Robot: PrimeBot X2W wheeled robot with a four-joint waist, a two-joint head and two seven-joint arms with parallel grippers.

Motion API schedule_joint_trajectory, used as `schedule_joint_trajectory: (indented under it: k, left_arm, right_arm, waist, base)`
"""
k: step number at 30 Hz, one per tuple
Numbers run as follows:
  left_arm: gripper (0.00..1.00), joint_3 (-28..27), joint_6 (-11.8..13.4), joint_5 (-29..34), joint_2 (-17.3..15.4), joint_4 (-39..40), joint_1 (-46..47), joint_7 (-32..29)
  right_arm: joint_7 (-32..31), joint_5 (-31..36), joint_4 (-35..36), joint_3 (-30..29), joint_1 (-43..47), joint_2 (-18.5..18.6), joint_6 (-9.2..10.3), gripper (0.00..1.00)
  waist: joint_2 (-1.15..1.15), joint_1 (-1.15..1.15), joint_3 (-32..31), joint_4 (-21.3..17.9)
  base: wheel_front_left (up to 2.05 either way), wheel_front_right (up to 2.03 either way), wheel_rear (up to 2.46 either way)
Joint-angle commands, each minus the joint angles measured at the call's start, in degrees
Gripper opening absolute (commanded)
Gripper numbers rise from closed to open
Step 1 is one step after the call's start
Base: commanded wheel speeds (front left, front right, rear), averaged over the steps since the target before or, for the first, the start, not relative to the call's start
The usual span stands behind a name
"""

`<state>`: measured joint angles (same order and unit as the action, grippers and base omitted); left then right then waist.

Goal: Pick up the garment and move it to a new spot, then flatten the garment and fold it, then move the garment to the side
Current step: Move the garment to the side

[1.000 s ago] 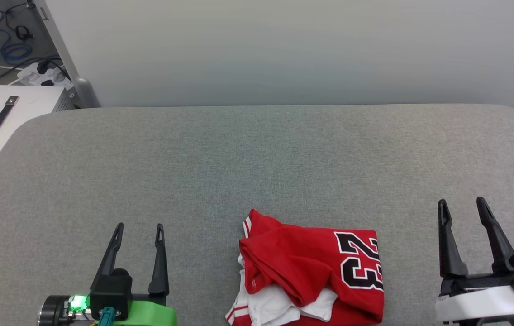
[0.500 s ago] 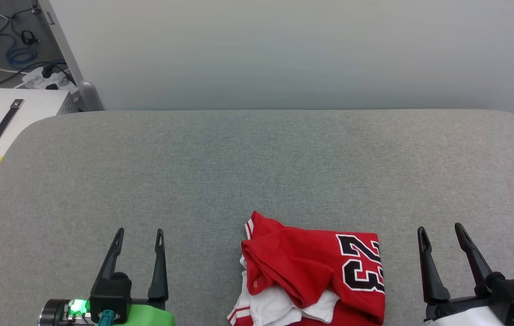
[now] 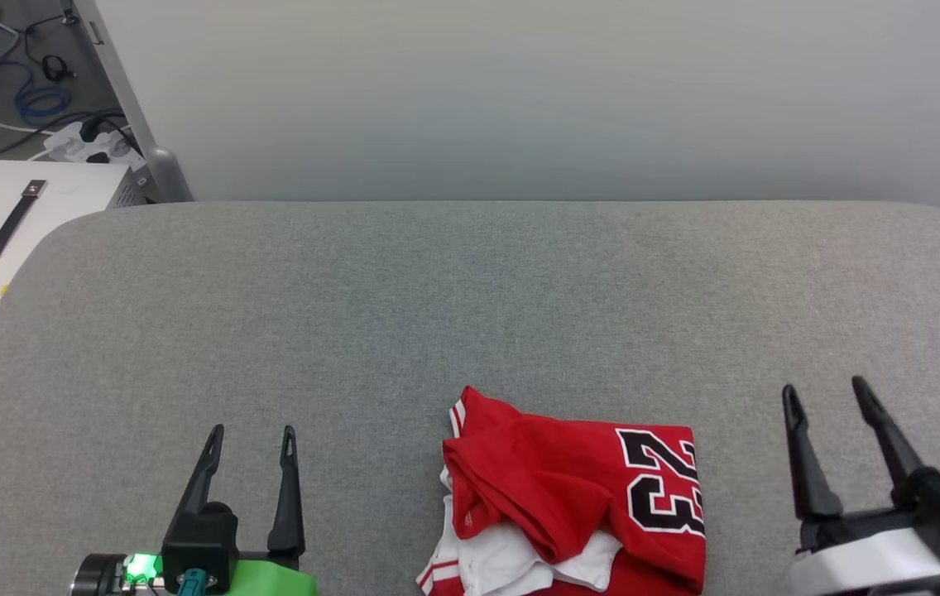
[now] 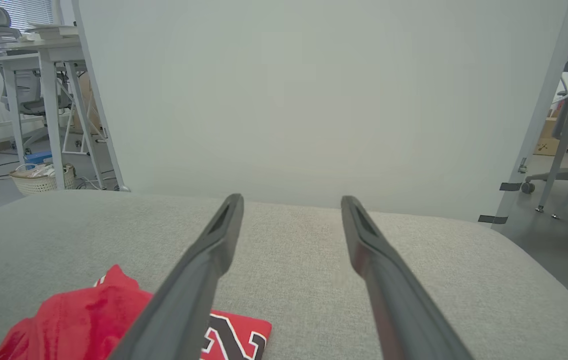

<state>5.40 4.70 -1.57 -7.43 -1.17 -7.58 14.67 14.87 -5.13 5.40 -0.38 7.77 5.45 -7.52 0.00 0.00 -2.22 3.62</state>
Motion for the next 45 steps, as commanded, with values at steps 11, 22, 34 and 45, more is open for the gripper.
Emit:
schedule_joint_trajectory:
  k: [11, 22, 34, 45]
  left_arm:
    - [1.00, -0.2, -0.8, 0.0, 0.4, -0.2, 0.8, 0.3]
    - [1.00, 0.2, -1.0, 0.2, 1.1, -0.5, 2.4, 0.3]
    - [1.00, 0.8, -1.3, 0.3, 1.8, -0.6, 4.4, 0.3]
    - [1.00, 0.9, -1.5, 0.3, 2.4, -0.5, 7.0, 0.3]
  right_arm:
    - [-7.5, -5.1, 0.6, 1.7, -16.8, 10.5, 0.03, 1.00]
    - [-39.8, -26.3, -2.6, 14.6, -24.0, 22.3, 0.03, 1.00]
    - [-57.3, -41.8, -7.2, 19.8, -21.0, 26.3, 0.03, 1.00]
    - [-55.5, -43.5, -14.4, 24.0, -21.2, 23.3, 0.03, 1.00]
  waist:
    - [0.00, 0.00, 2.4, 0.6]
    - [0.00, 0.00, 5.0, 1.7]
    - [0.00, 0.00, 8.2, 3.6]
    - [0.00, 0.00, 12.7, 5.4]
  base:
    - [0.00, 0.00, 0.00]
    - [0.00, 0.00, 0.00]
    - [0.00, 0.00, 0.00]
    - [0.00, 0.00, 0.00]
